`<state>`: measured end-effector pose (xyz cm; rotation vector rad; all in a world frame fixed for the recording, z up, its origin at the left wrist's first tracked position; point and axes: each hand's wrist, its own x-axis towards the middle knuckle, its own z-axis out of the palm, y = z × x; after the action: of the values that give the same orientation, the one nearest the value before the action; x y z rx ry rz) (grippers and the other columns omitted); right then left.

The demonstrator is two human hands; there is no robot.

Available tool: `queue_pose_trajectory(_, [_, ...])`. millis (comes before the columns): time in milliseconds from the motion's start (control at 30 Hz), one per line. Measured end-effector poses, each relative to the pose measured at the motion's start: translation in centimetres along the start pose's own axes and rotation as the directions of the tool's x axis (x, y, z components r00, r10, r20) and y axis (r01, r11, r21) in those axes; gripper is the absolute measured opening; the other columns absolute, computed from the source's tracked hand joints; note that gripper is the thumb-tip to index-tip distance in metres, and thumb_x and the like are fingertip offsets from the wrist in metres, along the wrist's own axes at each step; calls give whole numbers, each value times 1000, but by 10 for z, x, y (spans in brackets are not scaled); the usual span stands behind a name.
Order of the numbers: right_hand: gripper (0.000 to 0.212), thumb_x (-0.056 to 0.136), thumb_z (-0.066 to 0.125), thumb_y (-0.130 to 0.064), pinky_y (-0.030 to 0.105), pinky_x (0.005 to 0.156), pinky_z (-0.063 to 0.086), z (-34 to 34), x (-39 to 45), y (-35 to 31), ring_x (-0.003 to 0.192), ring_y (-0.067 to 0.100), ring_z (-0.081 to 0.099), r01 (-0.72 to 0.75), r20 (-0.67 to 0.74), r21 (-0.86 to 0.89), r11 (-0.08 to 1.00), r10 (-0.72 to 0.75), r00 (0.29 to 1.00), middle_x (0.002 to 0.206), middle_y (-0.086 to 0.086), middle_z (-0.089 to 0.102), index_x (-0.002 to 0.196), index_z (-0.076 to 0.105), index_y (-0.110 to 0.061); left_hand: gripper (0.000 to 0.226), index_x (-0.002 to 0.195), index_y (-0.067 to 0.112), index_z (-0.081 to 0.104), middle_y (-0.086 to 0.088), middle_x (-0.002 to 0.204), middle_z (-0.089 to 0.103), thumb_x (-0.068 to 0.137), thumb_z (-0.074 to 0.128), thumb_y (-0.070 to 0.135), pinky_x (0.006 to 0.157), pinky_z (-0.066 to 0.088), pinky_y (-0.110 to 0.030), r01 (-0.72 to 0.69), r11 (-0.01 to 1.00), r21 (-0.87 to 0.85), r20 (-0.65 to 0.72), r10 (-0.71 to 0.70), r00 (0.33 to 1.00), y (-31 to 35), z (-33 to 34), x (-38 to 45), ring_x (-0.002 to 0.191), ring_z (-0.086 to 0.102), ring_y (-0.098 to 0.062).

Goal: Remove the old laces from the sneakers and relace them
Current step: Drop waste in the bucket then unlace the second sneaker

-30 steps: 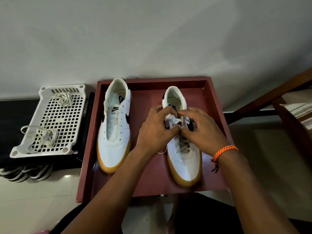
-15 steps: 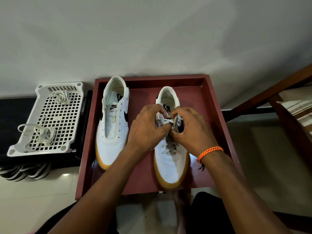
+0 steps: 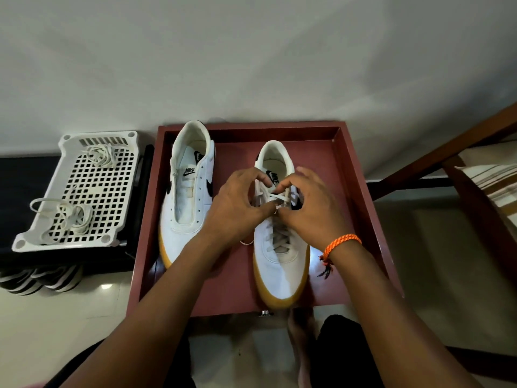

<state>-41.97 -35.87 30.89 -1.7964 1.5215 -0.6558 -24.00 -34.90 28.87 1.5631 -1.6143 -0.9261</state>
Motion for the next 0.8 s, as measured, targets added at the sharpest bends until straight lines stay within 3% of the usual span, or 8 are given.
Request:
queue_pose_trajectory(67, [19,86,70,-21,43,110,48,-1,5,-2,149,25,41,-58,-27,-6,998,58,998,169,-2,31,94,74,-37,44,119,43,64,14,131,58,79,83,41,93,62,-43,-9,1000,-27,53,10,999,-4,-3,-1,107,69,-9])
queue_pose_trajectory(167, [28,98,60,-21,54,129,18,0,9,-9,162,23,9,-44,-29,-107,993,41,999,176,-8,7,94,74,-45,52,128,42,62,14,135,57,84,87,32,95,62,-40,-13,997,-80,76,19,997,-6,-8,-3,109,71,-12])
queue_pose_trajectory(233, [26,101,59,-24,54,129,6,4,9,-15,162,16,-4,-58,6,-183,981,60,998,176,-15,1,105,76,-43,54,131,40,61,13,136,57,85,88,33,93,62,-36,-23,998,-63,71,27,997,-7,-9,-3,106,70,-10])
queue_pose_trajectory(400, [22,95,65,-21,54,118,16,15,9,-29,161,14,4,-102,-44,-248,963,94,995,175,-17,9,103,78,-37,51,132,31,62,9,135,57,88,83,19,100,58,-30,-68,996,-62,70,72,995,-9,-10,-4,116,66,-7])
queue_pose_trajectory(567, [15,92,67,-19,52,110,22,17,6,-33,153,14,19,-82,-57,-271,959,69,996,169,-19,23,92,75,-33,46,125,40,57,7,124,65,86,80,29,94,61,-43,-24,998,-57,105,30,994,-11,-12,-2,105,72,-16])
queue_pose_trajectory(667, [12,92,66,-25,52,110,23,13,7,-31,147,16,25,-116,-82,-267,957,97,992,165,-20,27,90,75,-32,46,123,42,57,9,122,64,87,83,33,91,62,-43,-10,999,-47,105,15,994,-10,-13,-1,99,74,-13])
queue_pose_trajectory(800, [17,92,61,-28,46,102,24,1,13,-23,138,17,34,-175,-235,-189,966,129,963,153,-16,39,78,70,-28,49,123,45,55,9,125,68,85,87,43,90,63,-42,9,999,-53,124,-2,992,-11,-15,0,100,74,-10])
